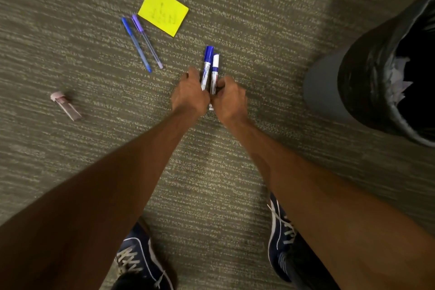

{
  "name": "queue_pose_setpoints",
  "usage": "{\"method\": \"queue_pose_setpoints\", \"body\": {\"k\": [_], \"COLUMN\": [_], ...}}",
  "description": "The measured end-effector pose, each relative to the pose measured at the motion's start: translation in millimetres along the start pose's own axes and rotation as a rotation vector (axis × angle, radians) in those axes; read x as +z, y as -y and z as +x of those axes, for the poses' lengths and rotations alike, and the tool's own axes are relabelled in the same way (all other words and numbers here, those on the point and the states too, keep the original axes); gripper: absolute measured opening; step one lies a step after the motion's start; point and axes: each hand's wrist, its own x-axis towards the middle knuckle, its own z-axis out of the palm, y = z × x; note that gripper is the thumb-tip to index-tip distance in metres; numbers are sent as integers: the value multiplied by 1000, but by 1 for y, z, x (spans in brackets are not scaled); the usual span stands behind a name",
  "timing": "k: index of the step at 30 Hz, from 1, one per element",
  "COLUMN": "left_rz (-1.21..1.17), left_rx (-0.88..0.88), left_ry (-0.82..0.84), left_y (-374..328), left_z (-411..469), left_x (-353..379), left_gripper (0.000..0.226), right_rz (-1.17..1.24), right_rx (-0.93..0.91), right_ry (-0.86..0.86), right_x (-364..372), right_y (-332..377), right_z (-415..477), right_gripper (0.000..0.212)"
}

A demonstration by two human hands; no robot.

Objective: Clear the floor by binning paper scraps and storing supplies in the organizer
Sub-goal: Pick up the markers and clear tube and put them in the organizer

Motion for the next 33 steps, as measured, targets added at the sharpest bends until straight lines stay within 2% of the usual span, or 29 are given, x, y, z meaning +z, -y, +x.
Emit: {"method": "queue_pose_setpoints", "body": {"k": [3,7,10,13,16,22,29,31,33], "left_rz": [-165,-669,-866,-958,-1073,-1271,-1308,-1295,-1301], "left_rx": [-74,-293,-335,-354,-363,-412,-518,-566,-594], "left_ry": [77,276,395,444,494,426,338,264,158], "left_y": [2,11,19,27,36,48,73,89,105], "left_z": [6,-6,-27,-51,-73,-100,-111,-109,-105], "left_x": [-6,-25,-50,-75,-95,-129,-162,-163,-161], "left_gripper": [28,16,31,43,64,64,19,19,6], "right_rz": [69,189,263,332,347,259,269,249,182], "right_rx": [49,60,48,60,76,-30,-38,-82,-126], "right_ry": [39,83,149,244,323,369,432,453,441], "right_x": [-4,-16,-26,-33,-35,-38,-18,-4,15], "right_y": [8,24,42,62,80,116,152,158,163], "right_z": [0,-10,-27,-46,-66,-99,-121,-125,-126], "right_gripper": [26,27,29,26,29,28,24,21,18]}}
